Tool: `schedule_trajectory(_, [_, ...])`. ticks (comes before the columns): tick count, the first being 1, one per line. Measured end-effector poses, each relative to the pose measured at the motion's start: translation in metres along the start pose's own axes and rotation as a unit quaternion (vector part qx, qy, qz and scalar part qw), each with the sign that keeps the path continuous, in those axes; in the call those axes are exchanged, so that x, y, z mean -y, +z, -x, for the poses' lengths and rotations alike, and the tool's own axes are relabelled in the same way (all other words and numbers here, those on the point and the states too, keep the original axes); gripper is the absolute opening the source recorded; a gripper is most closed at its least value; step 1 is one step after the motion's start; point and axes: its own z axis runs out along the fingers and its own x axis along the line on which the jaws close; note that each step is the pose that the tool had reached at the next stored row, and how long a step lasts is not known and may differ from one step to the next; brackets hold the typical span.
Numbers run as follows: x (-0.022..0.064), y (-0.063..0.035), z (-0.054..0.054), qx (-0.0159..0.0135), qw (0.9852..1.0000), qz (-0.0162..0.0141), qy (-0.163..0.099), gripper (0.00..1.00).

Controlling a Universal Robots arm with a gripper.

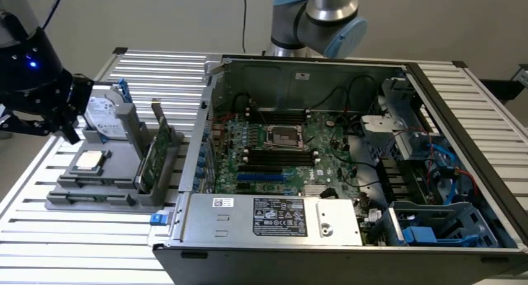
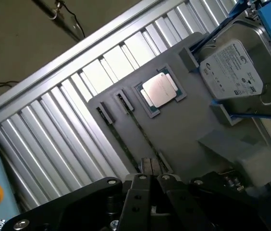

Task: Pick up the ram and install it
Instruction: 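Pick up the ram and move it above insertion slot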

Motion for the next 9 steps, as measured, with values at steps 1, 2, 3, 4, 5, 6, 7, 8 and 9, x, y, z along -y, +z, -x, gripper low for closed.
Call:
schedule_trajectory(1, [0.0,0.0008,0.0,-0.0005,1.0,-0.0001,-0.009,0.11])
schedule_trajectory(2, [0.0001,0.0015,0.0,-0.0009,0.9998,-0.0002,-0.018,0.11])
schedule_trajectory(3, [0.0001,0.0024,0.0,-0.0013,0.9996,-0.0003,-0.027,0.11])
schedule_trajectory(4, [0.0002,0.0033,0.0,-0.0017,0.9994,-0.0005,-0.036,0.11])
schedule_trajectory(5, [0.0002,0.004,0.0,-0.0022,0.999,-0.0006,-0.045,0.11])
schedule_trajectory(6, [0.0002,0.0048,0.0001,-0.0026,0.9985,-0.0007,-0.054,0.11])
schedule_trajectory(7, [0.0003,0.0058,0.0001,-0.003,0.998,-0.0008,-0.063,0.11])
schedule_trajectory(8, [0.0003,0.0067,0.0001,-0.0035,0.9974,-0.0009,-0.073,0.11])
schedule_trajectory(9, [0.0004,0.0076,0.0001,-0.0039,0.9966,-0.0011,-0.082,0.11])
